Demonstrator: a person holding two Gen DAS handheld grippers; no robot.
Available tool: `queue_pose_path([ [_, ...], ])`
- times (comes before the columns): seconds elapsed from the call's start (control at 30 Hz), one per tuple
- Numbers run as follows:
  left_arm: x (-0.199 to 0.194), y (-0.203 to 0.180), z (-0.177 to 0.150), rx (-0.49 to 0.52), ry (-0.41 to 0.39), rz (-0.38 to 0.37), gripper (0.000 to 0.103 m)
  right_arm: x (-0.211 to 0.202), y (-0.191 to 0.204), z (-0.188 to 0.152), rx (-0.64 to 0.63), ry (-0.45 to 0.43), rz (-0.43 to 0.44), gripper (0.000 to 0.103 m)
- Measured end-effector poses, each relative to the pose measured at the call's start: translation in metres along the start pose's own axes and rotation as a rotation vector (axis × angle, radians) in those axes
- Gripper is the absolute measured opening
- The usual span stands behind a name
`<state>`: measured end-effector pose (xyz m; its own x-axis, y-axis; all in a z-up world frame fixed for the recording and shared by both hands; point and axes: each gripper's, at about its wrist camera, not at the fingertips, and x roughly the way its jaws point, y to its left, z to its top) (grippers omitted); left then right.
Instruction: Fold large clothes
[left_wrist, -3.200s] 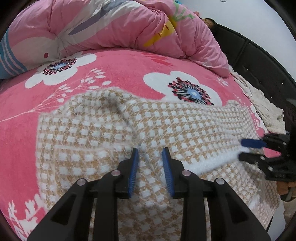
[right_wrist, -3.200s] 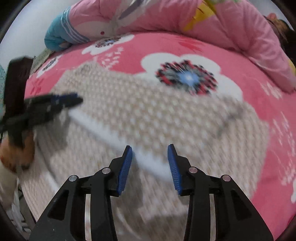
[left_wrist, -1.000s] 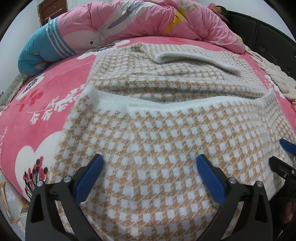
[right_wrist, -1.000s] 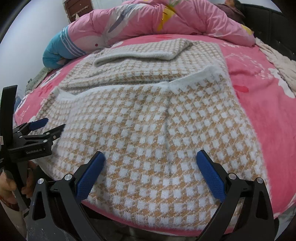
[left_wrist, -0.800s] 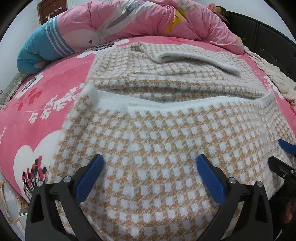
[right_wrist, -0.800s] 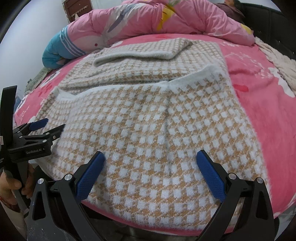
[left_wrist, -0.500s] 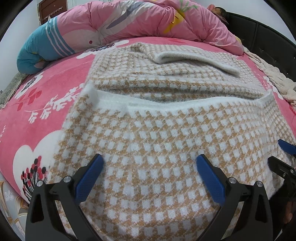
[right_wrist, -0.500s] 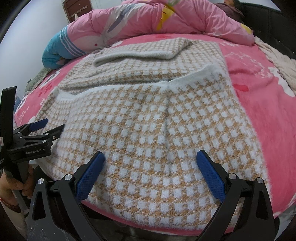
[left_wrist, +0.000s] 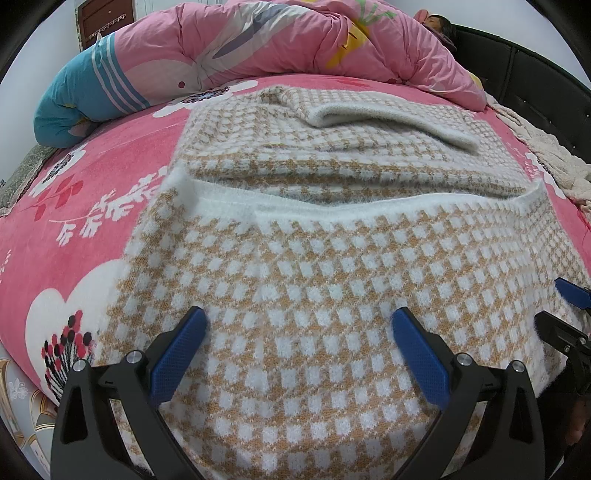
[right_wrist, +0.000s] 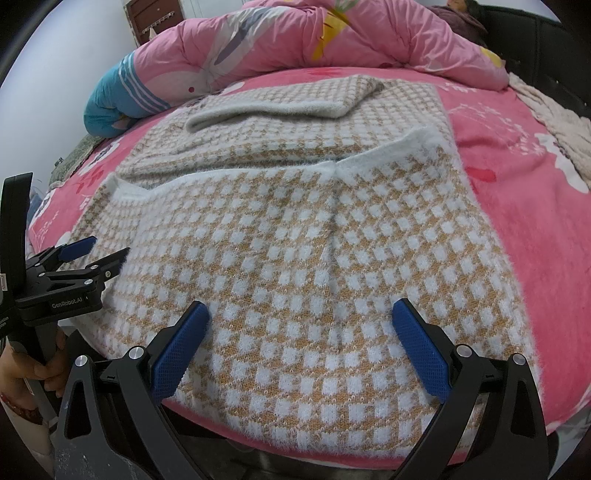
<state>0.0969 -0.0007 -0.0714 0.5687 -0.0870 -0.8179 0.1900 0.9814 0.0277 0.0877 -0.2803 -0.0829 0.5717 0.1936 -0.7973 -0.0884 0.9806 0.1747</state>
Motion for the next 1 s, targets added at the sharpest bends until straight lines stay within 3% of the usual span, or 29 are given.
queue_pose_path([
  [0.8, -0.001, 0.0, -0.001, 0.0, -0.007, -0.002, 0.099, -0.001, 0.0, 0.002, 0.002, 0.005, -0.007, 0.095],
  [0.9, -0.006, 0.003, 0.001, 0.011, -0.031, -0.016, 0.099, -0.005, -0.001, 0.008, 0.023, 0.027, 0.015, 0.095],
  [1.0, -0.025, 0.01, 0.0, 0.021, -0.134, -0.041, 0.099, -0.012, -0.002, 0.017, 0.042, -0.002, 0.072, 0.095],
])
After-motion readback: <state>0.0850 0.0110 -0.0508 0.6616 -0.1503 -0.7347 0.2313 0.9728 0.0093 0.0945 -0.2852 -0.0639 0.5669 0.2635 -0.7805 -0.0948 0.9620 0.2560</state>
